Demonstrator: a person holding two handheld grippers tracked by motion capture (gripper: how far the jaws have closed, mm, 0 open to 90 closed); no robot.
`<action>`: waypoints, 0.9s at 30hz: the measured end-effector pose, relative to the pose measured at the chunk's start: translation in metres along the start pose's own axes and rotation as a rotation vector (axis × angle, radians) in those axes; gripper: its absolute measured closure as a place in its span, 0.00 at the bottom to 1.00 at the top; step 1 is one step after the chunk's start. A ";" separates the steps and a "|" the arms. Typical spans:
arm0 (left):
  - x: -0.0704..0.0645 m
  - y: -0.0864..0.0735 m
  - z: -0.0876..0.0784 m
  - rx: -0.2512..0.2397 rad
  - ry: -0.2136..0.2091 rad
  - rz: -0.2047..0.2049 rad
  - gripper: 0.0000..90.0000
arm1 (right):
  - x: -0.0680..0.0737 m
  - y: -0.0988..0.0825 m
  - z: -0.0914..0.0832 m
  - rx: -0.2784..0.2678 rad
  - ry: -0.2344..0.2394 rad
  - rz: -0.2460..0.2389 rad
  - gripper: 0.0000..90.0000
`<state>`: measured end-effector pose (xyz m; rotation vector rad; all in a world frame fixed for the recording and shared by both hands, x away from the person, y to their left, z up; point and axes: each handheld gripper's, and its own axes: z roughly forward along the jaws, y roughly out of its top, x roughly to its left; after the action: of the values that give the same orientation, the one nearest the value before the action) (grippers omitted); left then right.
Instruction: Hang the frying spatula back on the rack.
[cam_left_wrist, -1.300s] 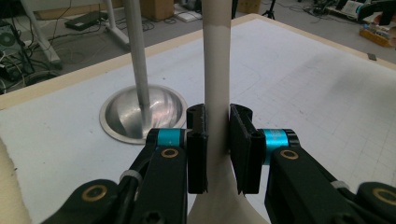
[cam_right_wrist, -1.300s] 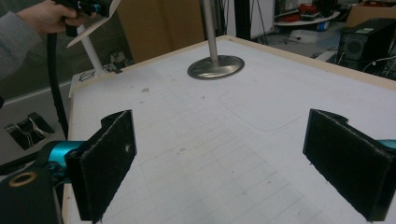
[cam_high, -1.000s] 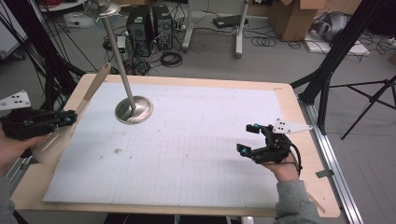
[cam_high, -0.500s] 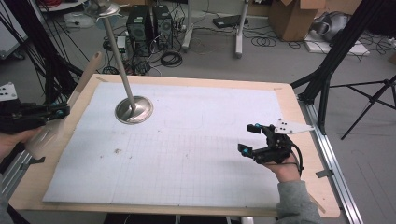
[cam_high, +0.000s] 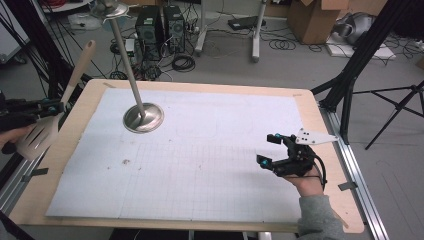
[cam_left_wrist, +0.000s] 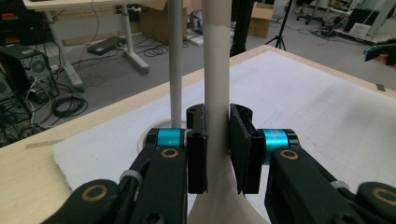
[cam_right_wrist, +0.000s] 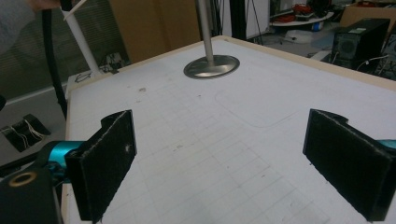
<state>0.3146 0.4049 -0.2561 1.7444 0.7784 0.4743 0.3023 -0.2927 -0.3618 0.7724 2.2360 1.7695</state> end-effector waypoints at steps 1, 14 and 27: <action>0.001 0.001 -0.001 -0.004 0.000 -0.002 0.86 | 0.000 0.000 0.000 0.000 -0.001 -0.002 0.10; 0.013 0.009 0.000 -0.031 -0.010 -0.018 0.86 | -0.001 -0.002 -0.002 0.002 -0.006 0.008 0.10; 0.029 0.017 -0.006 -0.051 -0.020 -0.024 0.86 | -0.003 -0.004 -0.005 0.017 -0.018 0.019 0.10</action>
<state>0.3357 0.4263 -0.2400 1.6884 0.7657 0.4560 0.3012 -0.2986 -0.3647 0.8121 2.2431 1.7470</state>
